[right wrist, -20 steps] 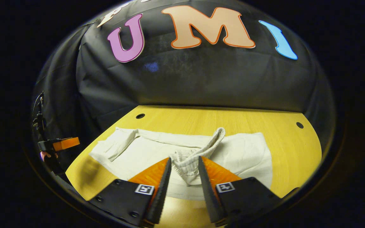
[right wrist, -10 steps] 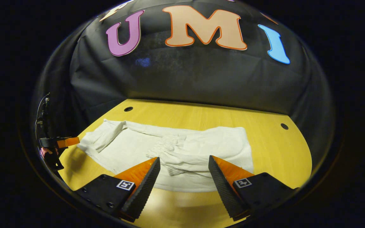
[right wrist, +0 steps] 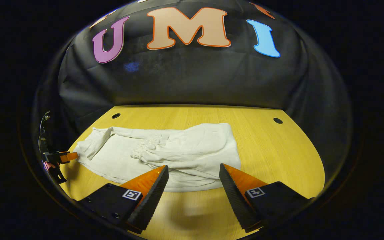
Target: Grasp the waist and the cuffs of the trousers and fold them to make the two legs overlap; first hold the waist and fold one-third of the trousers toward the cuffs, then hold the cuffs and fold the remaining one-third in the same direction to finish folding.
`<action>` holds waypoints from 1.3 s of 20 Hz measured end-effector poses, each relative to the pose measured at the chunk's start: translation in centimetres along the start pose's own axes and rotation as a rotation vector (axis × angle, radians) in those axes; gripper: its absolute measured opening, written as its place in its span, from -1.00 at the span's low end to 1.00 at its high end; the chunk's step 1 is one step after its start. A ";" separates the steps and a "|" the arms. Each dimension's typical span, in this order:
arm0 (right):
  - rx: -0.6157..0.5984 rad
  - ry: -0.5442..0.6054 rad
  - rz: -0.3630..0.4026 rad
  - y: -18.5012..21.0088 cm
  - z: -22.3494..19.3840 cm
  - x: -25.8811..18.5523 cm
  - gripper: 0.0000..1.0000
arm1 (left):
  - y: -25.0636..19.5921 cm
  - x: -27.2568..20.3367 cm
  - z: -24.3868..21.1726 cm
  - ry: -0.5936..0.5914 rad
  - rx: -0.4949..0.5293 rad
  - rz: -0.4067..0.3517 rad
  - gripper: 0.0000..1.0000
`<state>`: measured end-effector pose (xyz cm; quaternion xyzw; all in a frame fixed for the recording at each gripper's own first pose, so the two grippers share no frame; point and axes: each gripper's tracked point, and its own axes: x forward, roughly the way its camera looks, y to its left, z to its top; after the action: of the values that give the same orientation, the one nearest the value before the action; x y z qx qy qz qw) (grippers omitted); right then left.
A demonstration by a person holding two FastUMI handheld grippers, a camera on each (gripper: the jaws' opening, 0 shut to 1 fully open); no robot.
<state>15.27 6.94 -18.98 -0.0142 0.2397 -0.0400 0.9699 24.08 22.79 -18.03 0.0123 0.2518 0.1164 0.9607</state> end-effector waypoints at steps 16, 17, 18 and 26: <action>0.007 -0.009 -0.050 -2.5 -0.2 -1.8 0.97 | -3.4 0.6 0.3 -0.014 0.037 -0.102 -0.75; 0.008 -0.013 -0.049 -2.7 -0.1 -2.0 0.90 | -3.5 0.6 0.2 -0.008 0.042 -0.103 -0.86; 0.007 -0.011 -0.049 -2.8 0.0 -2.2 0.96 | -3.5 0.6 0.2 -0.005 0.043 -0.100 -0.94; -0.006 -0.036 -0.064 -4.9 1.8 -3.2 0.96 | -6.0 -1.9 2.2 -0.047 -0.161 -0.169 -1.00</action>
<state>12.92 2.35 -15.68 -0.0255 0.2219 -0.0699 0.9722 24.86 16.64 -15.66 -0.0834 0.2193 0.0543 0.9706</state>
